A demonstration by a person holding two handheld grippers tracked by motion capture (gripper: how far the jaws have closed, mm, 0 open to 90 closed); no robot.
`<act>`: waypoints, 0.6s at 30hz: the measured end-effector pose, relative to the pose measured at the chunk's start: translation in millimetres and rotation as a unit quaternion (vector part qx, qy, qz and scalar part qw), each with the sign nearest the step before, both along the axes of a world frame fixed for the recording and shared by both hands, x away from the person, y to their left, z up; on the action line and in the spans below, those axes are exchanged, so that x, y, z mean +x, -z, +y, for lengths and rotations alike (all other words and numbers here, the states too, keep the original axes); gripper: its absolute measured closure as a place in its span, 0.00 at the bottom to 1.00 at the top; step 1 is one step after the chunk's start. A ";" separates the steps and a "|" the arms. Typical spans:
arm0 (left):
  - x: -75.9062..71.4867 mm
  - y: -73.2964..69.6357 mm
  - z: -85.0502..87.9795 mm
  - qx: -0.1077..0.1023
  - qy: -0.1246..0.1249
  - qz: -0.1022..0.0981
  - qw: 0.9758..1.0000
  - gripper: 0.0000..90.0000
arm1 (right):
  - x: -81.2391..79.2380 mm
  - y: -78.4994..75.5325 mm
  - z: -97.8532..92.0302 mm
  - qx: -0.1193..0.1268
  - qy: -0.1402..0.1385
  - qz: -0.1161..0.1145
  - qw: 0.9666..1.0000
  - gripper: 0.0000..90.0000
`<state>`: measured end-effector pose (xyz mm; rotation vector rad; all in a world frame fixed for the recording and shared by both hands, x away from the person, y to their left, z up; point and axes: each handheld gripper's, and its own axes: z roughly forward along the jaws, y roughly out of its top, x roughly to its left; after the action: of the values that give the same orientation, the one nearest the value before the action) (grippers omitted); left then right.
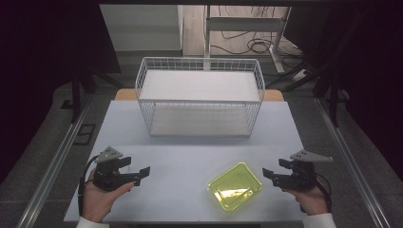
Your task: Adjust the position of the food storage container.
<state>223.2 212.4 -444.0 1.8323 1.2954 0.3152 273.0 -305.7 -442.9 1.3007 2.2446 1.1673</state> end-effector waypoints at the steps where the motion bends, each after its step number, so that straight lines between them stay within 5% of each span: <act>1: -0.2 -0.5 -0.8 0.000 0.004 -0.001 1.000 0.19 | 0.2 -0.6 -0.3 -0.001 0.000 0.001 1.000 0.24; 18: 0.5 0.5 -4.5 0.009 0.011 0.003 1.000 0.19 | 0.2 -2.4 -1.7 -0.004 -0.013 0.017 1.000 0.35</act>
<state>223.7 208.0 -444.6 1.8626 1.2806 0.3105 273.3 -307.5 -440.4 1.3023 2.2939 1.1533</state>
